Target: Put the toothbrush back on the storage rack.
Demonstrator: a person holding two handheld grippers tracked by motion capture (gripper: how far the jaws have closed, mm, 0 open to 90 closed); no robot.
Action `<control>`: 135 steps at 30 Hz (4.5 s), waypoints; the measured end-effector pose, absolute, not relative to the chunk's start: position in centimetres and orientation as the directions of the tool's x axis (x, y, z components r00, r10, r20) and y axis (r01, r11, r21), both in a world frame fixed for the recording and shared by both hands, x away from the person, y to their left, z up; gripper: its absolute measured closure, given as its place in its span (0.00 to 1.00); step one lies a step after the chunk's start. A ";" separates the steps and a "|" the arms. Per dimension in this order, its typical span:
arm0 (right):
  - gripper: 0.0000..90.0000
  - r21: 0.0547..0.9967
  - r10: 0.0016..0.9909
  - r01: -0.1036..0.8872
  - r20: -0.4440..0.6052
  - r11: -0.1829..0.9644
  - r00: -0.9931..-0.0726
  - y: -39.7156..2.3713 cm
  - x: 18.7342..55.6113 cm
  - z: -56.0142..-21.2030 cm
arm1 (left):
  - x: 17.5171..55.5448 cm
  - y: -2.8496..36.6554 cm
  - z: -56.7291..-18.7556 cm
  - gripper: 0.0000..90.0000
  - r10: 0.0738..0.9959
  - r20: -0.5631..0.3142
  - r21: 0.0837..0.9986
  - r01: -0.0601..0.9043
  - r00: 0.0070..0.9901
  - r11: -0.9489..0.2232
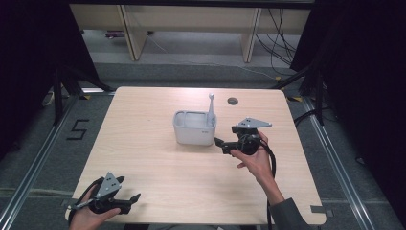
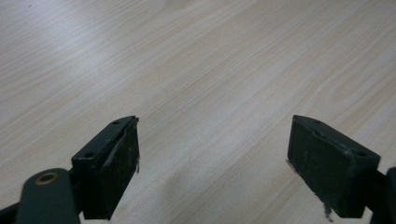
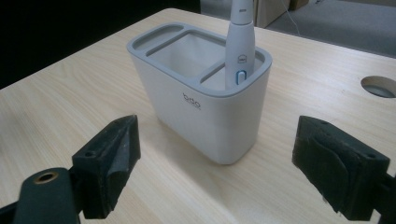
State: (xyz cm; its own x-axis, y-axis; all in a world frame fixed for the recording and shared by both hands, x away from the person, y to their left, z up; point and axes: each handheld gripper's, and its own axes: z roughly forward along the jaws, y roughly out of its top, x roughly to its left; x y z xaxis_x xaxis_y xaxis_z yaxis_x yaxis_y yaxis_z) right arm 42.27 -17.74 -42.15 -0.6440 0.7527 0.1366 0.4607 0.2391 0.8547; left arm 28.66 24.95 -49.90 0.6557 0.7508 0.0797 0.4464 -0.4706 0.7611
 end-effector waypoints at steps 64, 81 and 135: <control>0.18 0.820 0.721 0.488 0.142 0.298 -0.678 -20.3 36.2 -47.1 | 28.7 24.9 -50.0 0.18 0.746 0.081 0.757 0.447 0.661 -0.477; 0.18 0.802 0.717 0.524 0.184 0.286 -0.672 -20.9 34.6 -47.6 | 28.7 24.9 -50.0 0.18 0.747 0.081 0.756 0.447 0.660 -0.478; 0.18 0.755 0.733 0.558 0.155 0.343 -0.662 -23.5 31.4 -49.1 | 28.7 25.0 -50.0 0.18 0.747 0.087 0.753 0.448 0.660 -0.483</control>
State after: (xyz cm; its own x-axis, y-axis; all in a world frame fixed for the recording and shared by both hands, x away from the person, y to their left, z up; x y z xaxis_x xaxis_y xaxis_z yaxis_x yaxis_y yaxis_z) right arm 31.41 -23.48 -49.13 -0.6618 0.7334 0.1555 0.5580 0.3434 0.7555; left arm 28.69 24.97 -49.97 0.6596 0.7466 0.0869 0.4475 -0.4830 0.7526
